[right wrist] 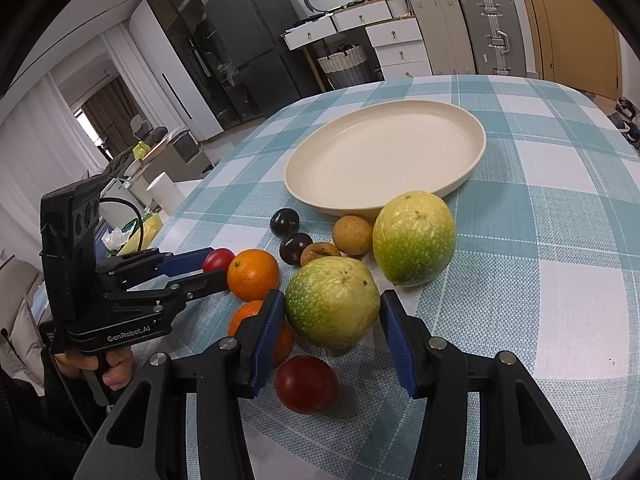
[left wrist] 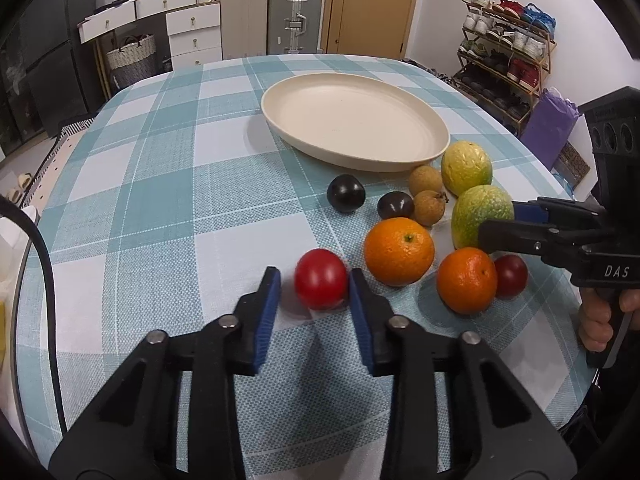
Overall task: Organize fruits
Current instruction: 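Close the left tool on the red tomato while the right tool grasps the large green citrus, then carry the tomato with the left tool into the plate while the right tool places the green citrus there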
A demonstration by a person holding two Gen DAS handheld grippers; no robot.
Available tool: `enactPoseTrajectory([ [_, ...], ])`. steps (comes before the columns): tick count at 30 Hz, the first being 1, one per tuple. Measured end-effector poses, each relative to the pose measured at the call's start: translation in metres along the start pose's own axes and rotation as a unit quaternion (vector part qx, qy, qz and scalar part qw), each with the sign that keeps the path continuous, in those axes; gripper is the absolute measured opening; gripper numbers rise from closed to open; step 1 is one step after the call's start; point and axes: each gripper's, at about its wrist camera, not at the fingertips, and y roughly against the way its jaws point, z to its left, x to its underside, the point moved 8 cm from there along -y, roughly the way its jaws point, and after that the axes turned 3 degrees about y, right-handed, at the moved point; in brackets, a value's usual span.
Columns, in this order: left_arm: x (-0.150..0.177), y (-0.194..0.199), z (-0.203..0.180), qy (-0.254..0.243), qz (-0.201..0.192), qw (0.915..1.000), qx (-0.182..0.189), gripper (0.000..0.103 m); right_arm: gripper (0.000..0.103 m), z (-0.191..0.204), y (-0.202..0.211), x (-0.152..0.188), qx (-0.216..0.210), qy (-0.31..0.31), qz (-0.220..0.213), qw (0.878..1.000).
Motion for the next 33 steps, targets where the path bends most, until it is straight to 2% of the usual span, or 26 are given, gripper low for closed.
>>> enactPoseTrajectory([
  [2,0.0,-0.002,-0.001,-0.002,0.003,1.0,-0.001,0.025,0.05,0.0,0.0,0.0,0.001,0.001,0.0,1.0],
  [10,-0.001,0.002,0.0,0.005,-0.007,0.9999,0.007,0.024,0.05,-0.001,-0.006,0.0,0.002,-0.002,0.015,1.0],
  [16,-0.004,0.009,0.001,0.013,-0.02,0.9997,0.011,0.024,0.05,0.0,-0.006,-0.001,0.009,0.003,0.007,1.0],
  [25,-0.014,0.017,-0.004,0.017,-0.04,0.999,0.01,0.024,0.049,0.005,0.013,-0.008,-0.006,0.009,-0.031,0.999],
  [33,-0.027,0.024,-0.011,0.015,-0.058,0.9982,0.008,0.024,0.049,0.0,0.031,-0.024,-0.001,0.01,-0.063,0.998],
])
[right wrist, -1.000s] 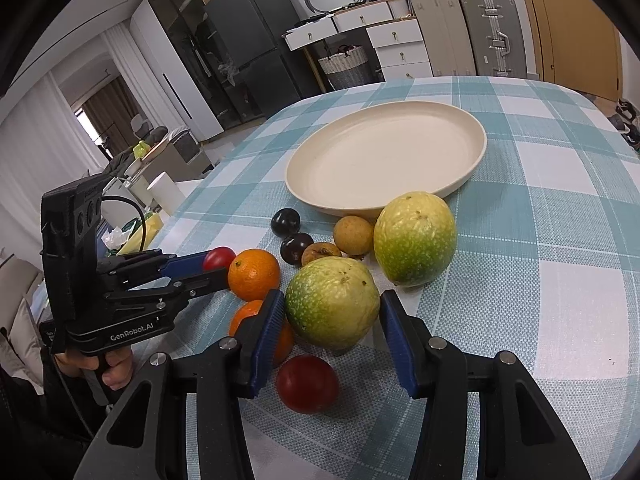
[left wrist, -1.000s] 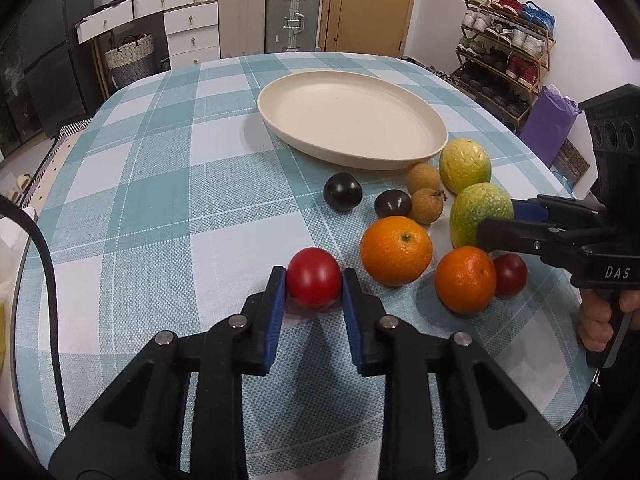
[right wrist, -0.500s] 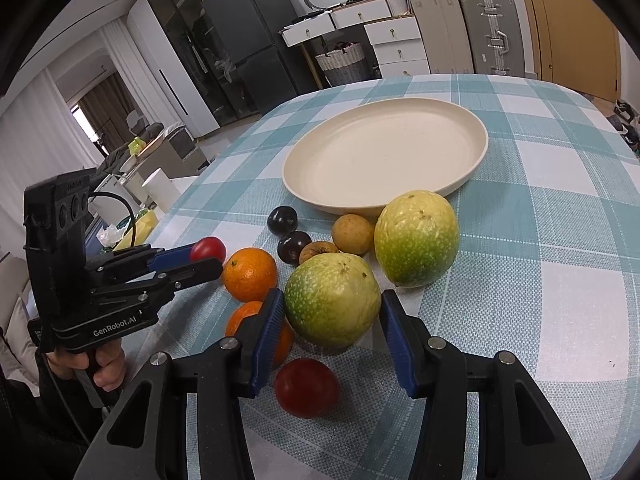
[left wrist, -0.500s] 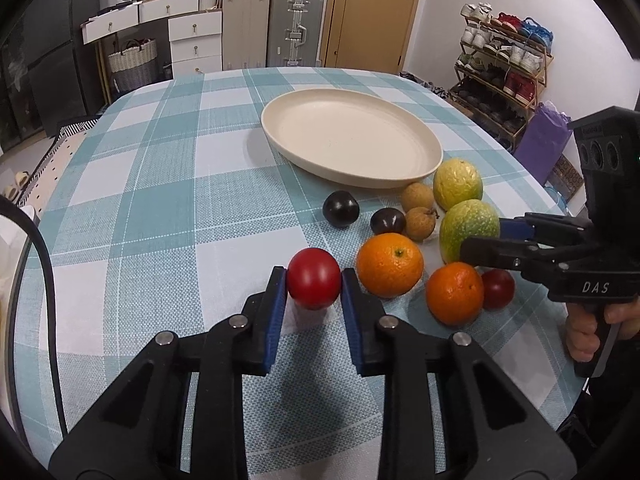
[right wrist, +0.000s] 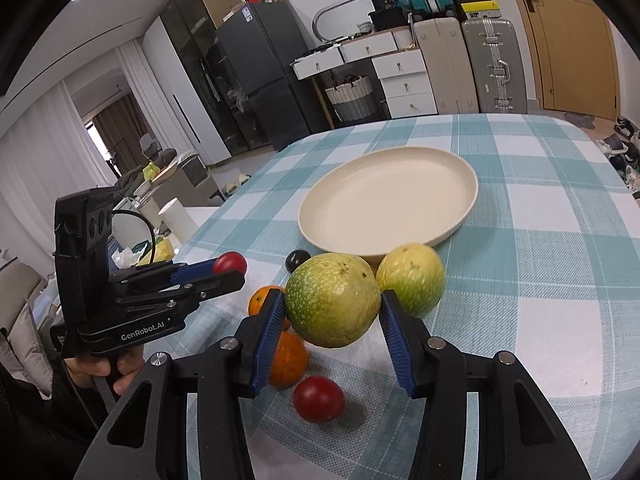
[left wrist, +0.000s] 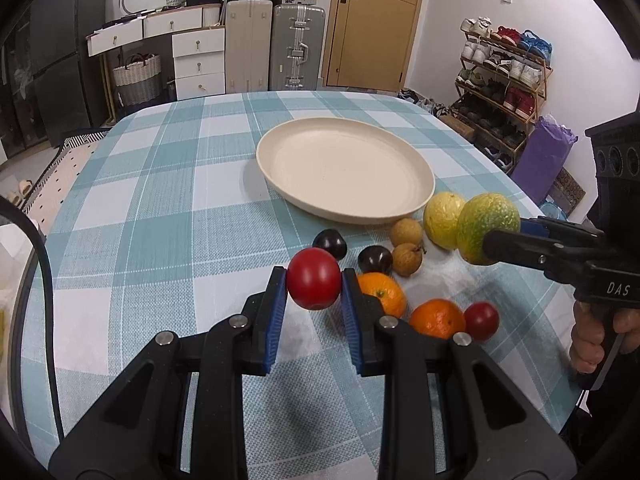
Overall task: Organize fruits
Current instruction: 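Carry the tomato with the left tool into the plate while the right tool places the green citrus there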
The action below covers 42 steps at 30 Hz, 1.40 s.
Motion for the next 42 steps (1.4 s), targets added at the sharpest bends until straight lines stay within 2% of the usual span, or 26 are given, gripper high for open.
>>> enactPoseTrajectory([
  [15,-0.035,-0.009,-0.021,-0.009,-0.026,0.9995,0.018,0.024,0.049,-0.014,0.002,-0.031,0.023,0.002,-0.024,0.999],
  [33,-0.074,-0.055,-0.017,0.004,-0.029,0.9994,0.018,0.024,0.05,-0.046,-0.036,-0.053,0.061,-0.008,-0.002,0.998],
  [42,-0.074,-0.081,-0.021,-0.004,-0.013,0.9998,0.011,0.024,0.05,-0.054,-0.058,-0.054,0.075,-0.004,0.02,0.997],
])
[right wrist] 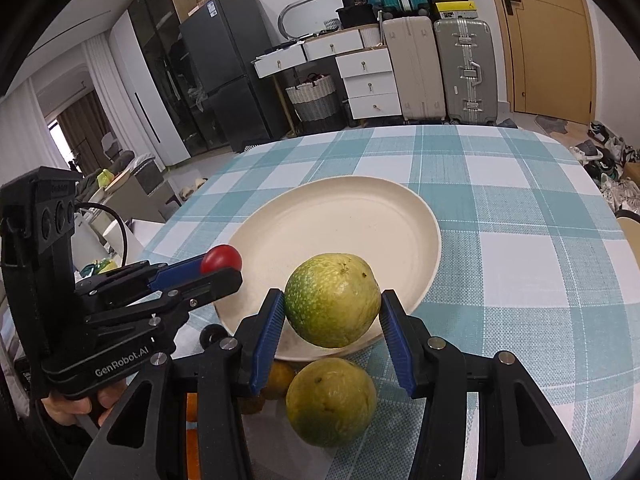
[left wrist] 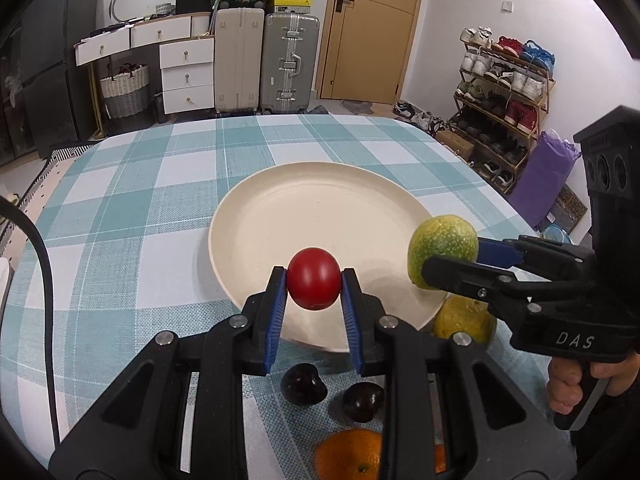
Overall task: Organize fruits
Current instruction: 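Carry the tomato with the left tool into the plate while the right tool places the green citrus there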
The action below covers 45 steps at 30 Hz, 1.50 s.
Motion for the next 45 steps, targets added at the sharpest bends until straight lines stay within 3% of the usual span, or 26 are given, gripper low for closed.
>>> enactPoseTrajectory([
  [18,0.001,-0.02,0.006,-0.006,0.017,0.9997,-0.015,0.024,0.05,0.001,-0.027,-0.002,0.026,0.02,0.023,0.999],
  [24,0.002,-0.014,0.007,-0.007,0.011,0.9998,-0.014,0.026,0.053,-0.003,-0.009,-0.01,0.038,0.011,-0.009,0.999],
  [26,0.002,-0.008,0.007,-0.007,0.009,0.9998,-0.015,0.04,0.055,-0.005,0.0,-0.011,0.038,0.007,-0.017,0.999],
  [30,-0.001,0.014,0.009,-0.01,-0.02,0.9995,-0.022,0.062,0.08,-0.007,0.02,-0.009,0.043,0.007,-0.032,0.999],
  [32,-0.003,0.029,0.011,-0.012,-0.038,0.9988,-0.03,0.08,0.086,-0.006,0.028,-0.005,0.04,0.007,-0.032,0.999],
  [34,-0.003,0.044,0.011,-0.013,-0.055,0.9979,-0.032,0.085,0.089,-0.004,0.037,-0.001,0.041,0.012,-0.035,0.998],
  [36,-0.001,0.055,0.011,-0.016,-0.06,0.9974,-0.037,0.086,0.099,-0.004,0.044,0.005,0.047,0.015,-0.035,0.998],
  [40,0.007,0.073,0.012,-0.018,-0.065,0.9965,-0.05,0.101,0.103,-0.005,0.053,0.012,0.054,0.009,-0.038,0.998],
  [45,0.017,0.09,0.012,-0.02,-0.07,0.9959,-0.052,0.102,0.103,-0.003,0.057,0.022,0.045,0.003,-0.034,0.998],
])
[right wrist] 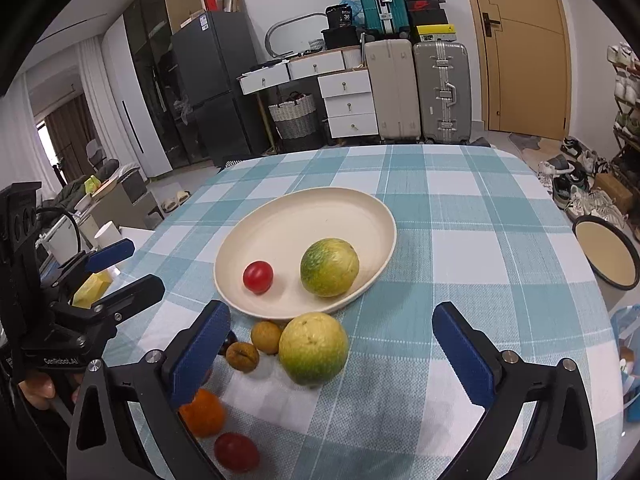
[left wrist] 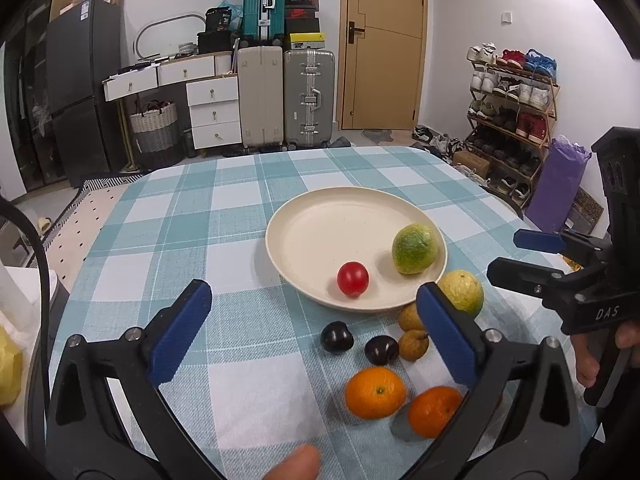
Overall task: Organize fruits
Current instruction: 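Carry the tomato with the left tool into the plate while the right tool places the green citrus there, then close the left tool on the mandarin orange while the right tool grasps the yellow citrus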
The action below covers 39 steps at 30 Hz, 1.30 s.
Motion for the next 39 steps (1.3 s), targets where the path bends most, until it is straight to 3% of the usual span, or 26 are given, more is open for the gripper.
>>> enactPoseTrajectory([
  [11,0.021,0.015,0.002,0.022,0.012,0.9996,0.013,0.102,0.103,0.005,-0.001,0.022,-0.004,0.011,0.016,1.0],
  [23,0.05,-0.005,0.004,0.02,0.062,0.9978,0.006,0.102,0.103,0.004,-0.011,0.031,-0.006,0.01,0.039,0.999],
  [39,0.06,-0.021,0.001,0.013,0.089,0.9959,0.008,0.102,0.102,-0.004,-0.024,0.033,-0.015,-0.018,0.06,0.998],
])
